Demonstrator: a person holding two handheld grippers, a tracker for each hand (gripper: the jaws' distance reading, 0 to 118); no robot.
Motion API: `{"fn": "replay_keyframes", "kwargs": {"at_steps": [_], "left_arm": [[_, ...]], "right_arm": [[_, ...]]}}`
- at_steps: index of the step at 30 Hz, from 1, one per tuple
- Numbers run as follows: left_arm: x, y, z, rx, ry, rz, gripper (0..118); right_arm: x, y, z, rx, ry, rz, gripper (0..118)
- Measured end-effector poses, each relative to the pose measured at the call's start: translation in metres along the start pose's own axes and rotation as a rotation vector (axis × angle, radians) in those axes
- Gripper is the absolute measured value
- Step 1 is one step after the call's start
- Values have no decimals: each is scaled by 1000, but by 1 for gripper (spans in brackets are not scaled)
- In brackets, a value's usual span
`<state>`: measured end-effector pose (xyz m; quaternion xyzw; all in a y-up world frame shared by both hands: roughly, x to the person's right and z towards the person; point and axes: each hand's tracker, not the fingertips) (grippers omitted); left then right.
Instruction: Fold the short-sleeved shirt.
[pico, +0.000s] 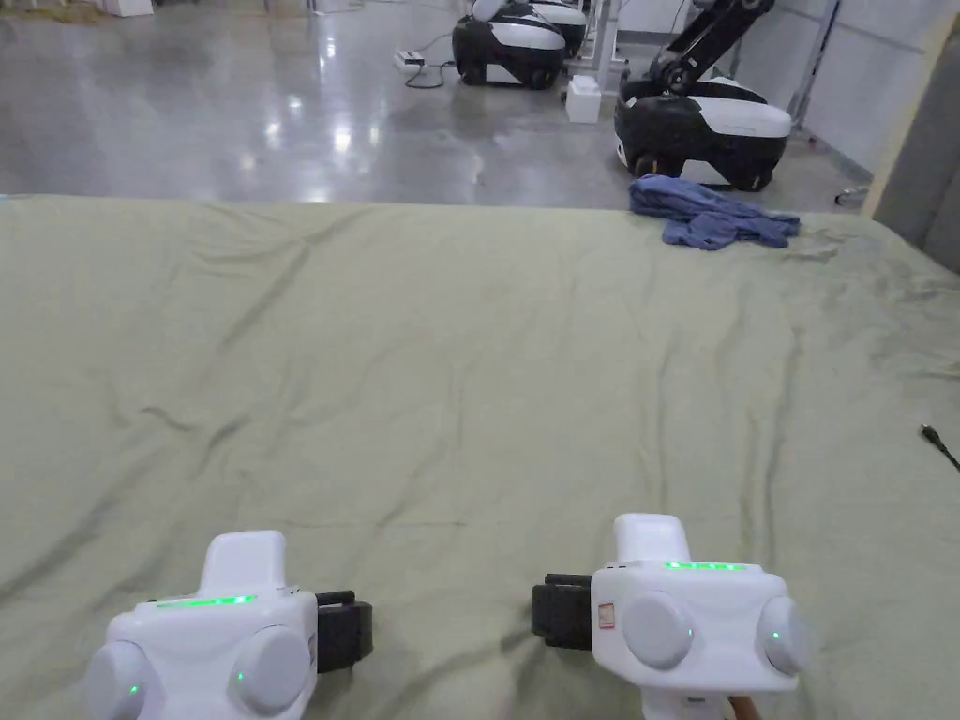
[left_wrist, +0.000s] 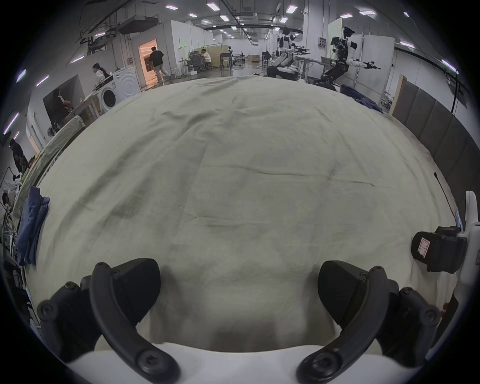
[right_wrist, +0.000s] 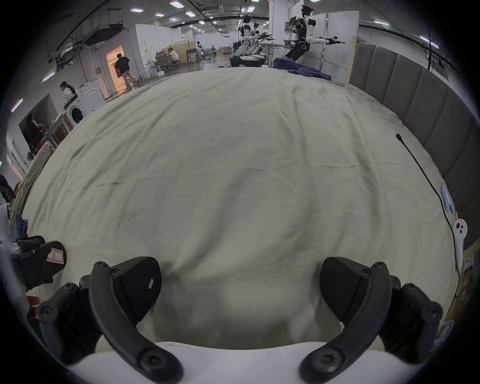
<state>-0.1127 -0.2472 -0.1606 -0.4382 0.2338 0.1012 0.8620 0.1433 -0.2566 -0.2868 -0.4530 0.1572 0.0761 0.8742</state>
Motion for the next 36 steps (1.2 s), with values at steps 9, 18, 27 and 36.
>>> {"fn": "replay_keyframes", "kwargs": {"at_steps": [9,18,27,36], "left_arm": [[-1,-1,3,-5,-1,-2,118],[0,-1,4,-2,2,-4,118],[-1,-1,4,2,0,-2,118],[0,-1,3,4,3,-4,118]], "right_arm": [[-4,-3,5,12,-1,0,118],[-7,-2,9,11,-4,2,118],[-9,-1,10,12,-5,2,118],[-9,0,10,13,-6,2,118]]}}
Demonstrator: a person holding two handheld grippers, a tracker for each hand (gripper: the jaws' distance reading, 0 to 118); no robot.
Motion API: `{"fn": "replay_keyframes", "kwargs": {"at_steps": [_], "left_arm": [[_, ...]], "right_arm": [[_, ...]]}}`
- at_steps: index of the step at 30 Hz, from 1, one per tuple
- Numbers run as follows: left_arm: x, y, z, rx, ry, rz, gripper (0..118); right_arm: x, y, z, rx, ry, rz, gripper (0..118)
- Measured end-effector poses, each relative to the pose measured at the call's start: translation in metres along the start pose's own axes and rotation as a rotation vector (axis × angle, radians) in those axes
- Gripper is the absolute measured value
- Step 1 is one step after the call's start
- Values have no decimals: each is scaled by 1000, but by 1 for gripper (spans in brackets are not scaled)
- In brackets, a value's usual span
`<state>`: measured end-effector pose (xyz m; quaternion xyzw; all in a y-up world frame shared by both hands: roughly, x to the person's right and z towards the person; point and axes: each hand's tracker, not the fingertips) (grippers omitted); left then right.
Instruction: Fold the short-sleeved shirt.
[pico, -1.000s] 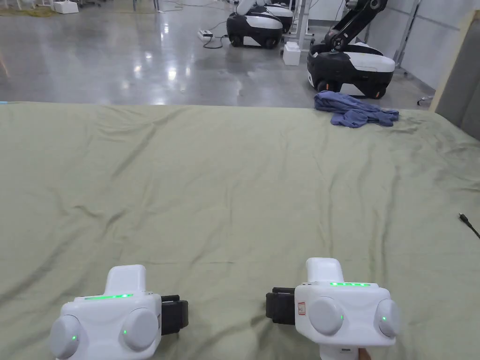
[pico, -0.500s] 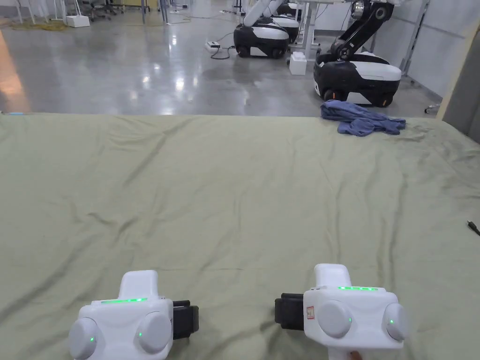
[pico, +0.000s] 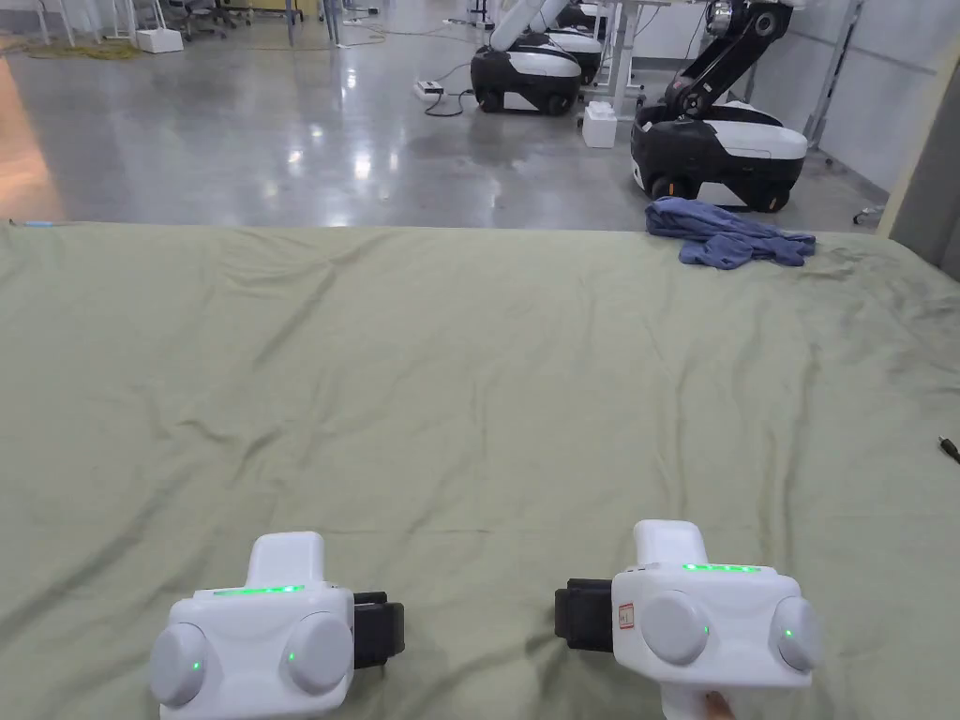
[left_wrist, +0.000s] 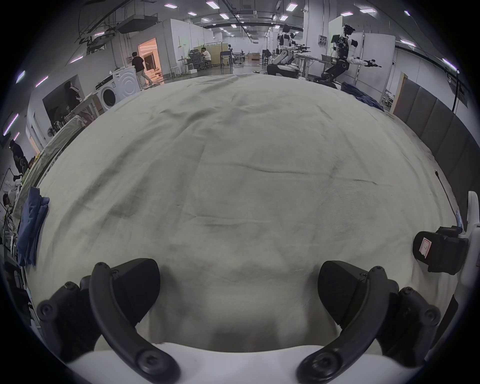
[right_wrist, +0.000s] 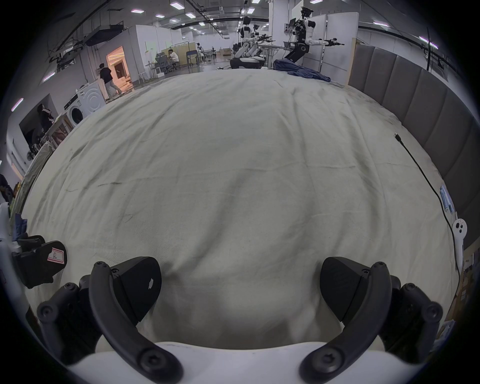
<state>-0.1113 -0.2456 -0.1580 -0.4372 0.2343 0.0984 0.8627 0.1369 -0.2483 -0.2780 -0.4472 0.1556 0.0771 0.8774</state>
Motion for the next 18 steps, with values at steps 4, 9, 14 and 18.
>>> {"fn": "replay_keyframes", "kwargs": {"at_steps": [4,9,14,18], "left_arm": [[0,0,0,1,-1,1,118],[0,0,0,2,-2,1,118],[0,-1,0,3,-2,1,118],[1,-1,0,4,1,1,118]], "right_arm": [[0,0,0,2,1,0,118],[2,0,-2,3,1,-1,118],[2,1,-3,0,-2,1,118],[2,1,-4,-2,0,0,118]]}}
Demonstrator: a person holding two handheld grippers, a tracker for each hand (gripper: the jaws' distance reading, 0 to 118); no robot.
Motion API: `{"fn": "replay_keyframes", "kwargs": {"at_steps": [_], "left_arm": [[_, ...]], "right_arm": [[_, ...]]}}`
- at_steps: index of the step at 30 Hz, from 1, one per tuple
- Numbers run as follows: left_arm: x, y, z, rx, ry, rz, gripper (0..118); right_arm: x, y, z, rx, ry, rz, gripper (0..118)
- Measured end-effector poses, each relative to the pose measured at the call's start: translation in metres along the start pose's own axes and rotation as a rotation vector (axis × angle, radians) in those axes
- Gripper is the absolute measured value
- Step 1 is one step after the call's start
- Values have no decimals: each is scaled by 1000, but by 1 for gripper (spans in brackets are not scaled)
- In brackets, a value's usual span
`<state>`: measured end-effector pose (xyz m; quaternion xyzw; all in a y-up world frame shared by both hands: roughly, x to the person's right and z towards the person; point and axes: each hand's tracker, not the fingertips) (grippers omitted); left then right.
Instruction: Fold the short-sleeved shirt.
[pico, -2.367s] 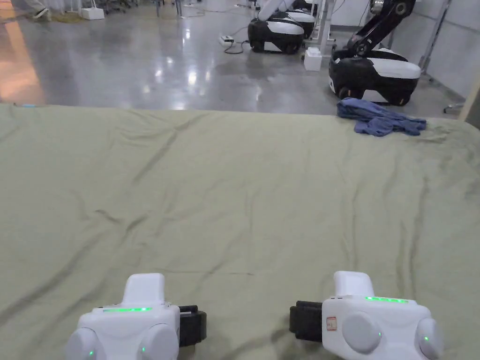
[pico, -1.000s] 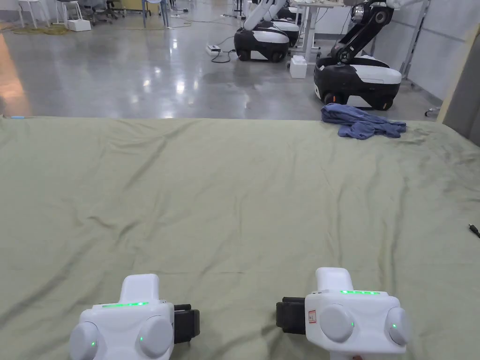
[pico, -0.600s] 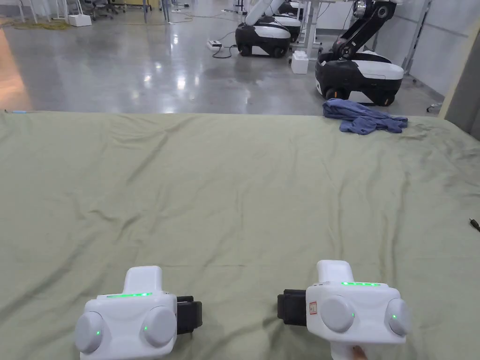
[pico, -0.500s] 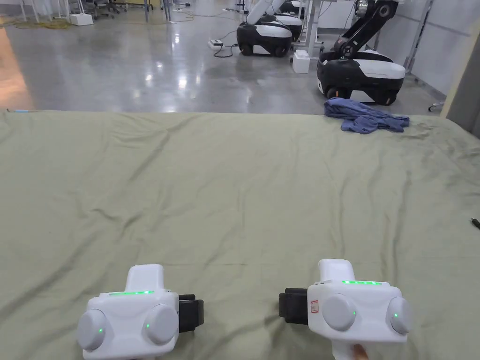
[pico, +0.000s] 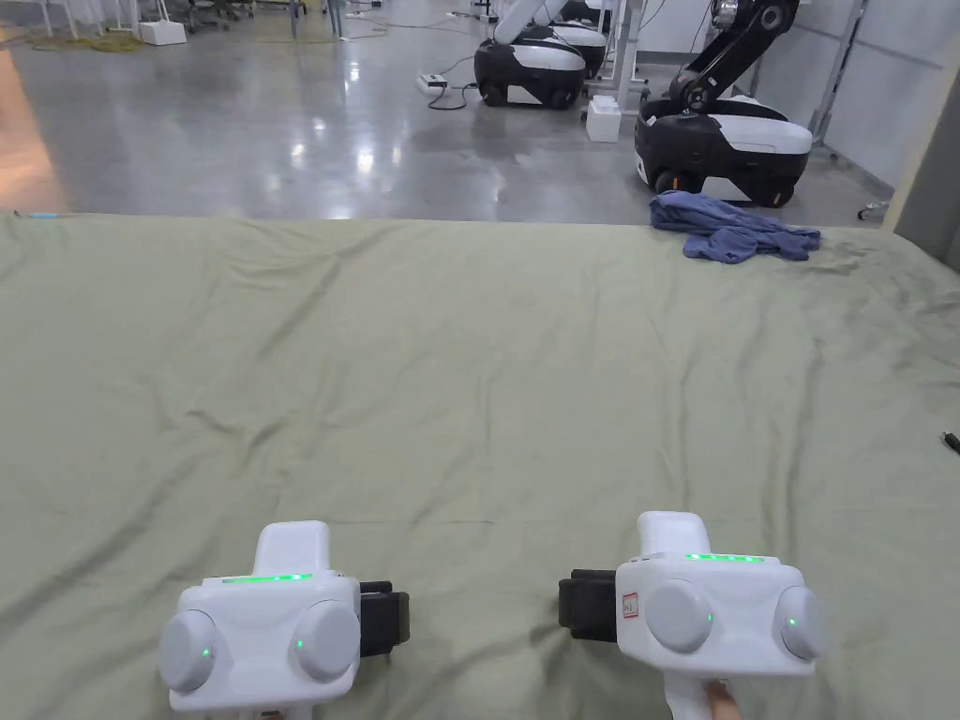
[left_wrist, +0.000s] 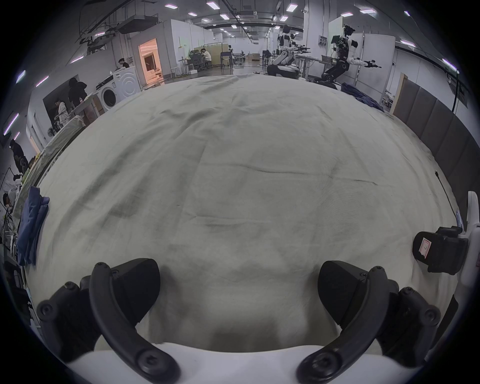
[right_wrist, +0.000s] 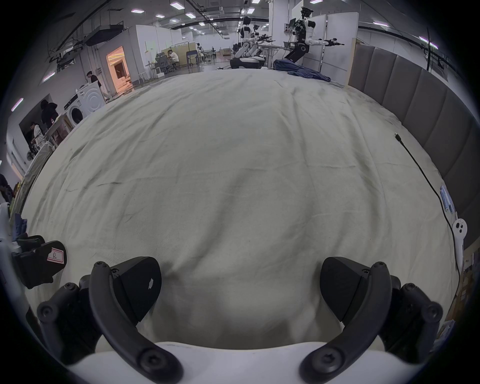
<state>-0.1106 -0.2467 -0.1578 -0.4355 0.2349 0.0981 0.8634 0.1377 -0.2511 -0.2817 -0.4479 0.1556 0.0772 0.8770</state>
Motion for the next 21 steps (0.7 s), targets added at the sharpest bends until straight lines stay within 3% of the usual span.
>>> {"fn": "replay_keyframes", "kwargs": {"at_steps": [21], "left_arm": [[1,-1,-1,6,3,0,118]], "right_arm": [[1,-1,-2,3,-2,1,118]]}}
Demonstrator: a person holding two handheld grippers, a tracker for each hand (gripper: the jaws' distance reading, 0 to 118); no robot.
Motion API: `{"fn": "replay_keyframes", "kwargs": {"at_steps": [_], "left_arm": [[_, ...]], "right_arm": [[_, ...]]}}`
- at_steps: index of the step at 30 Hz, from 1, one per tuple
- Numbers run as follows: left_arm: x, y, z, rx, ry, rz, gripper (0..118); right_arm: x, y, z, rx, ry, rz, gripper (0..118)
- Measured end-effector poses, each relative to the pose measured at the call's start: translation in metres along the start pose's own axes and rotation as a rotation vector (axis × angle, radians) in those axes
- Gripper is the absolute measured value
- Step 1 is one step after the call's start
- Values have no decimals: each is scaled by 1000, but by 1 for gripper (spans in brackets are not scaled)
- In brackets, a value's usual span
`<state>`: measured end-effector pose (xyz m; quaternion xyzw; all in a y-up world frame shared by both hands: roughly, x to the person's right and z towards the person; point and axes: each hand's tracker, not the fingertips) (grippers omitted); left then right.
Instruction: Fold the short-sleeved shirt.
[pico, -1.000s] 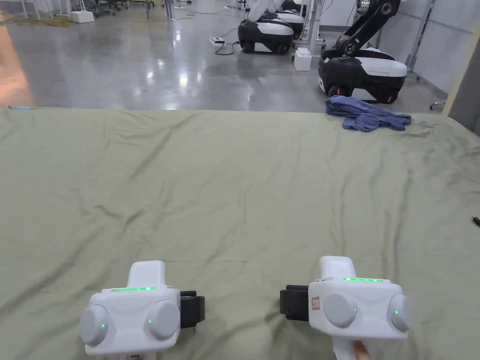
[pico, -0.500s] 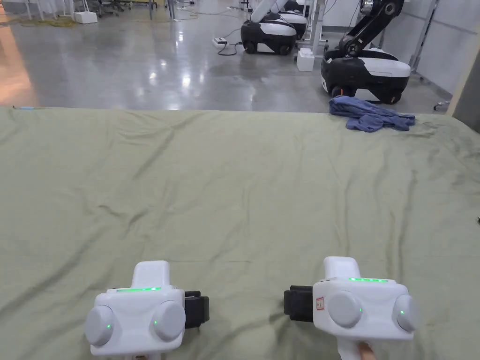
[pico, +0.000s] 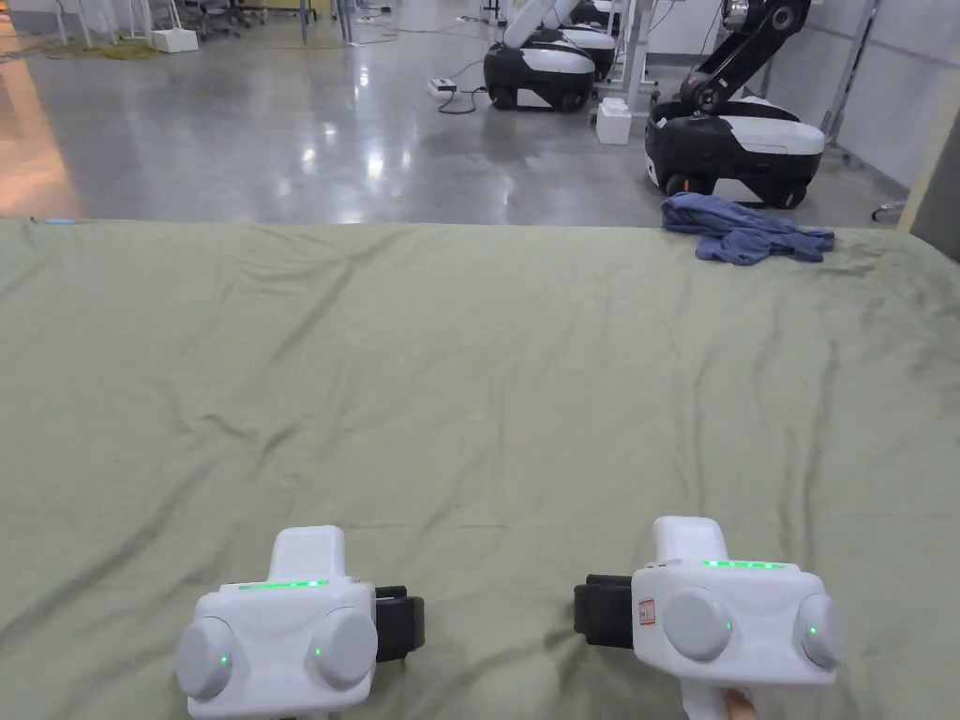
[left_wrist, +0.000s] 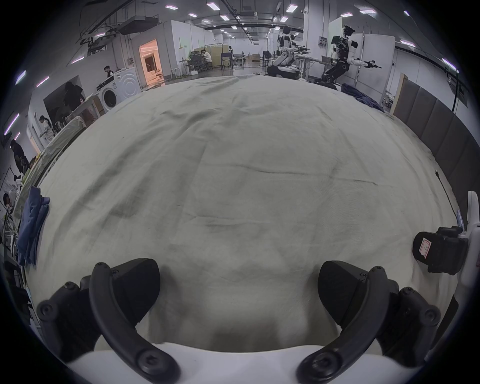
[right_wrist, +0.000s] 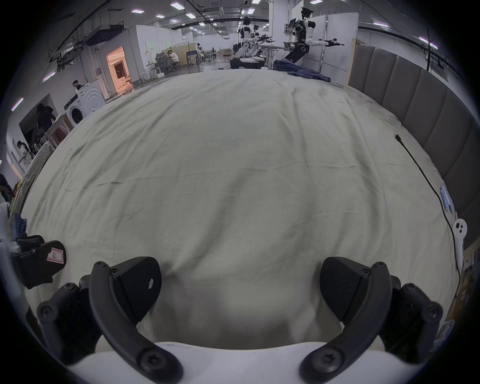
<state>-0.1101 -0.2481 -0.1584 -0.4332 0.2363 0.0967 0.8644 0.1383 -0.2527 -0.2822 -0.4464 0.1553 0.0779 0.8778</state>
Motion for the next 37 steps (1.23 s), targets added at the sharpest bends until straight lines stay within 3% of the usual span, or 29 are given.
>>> {"fn": "replay_keyframes", "kwargs": {"at_steps": [37], "left_arm": [[0,-1,1,2,-2,1,118]], "right_arm": [[2,-3,0,8,20,-10,118]]}}
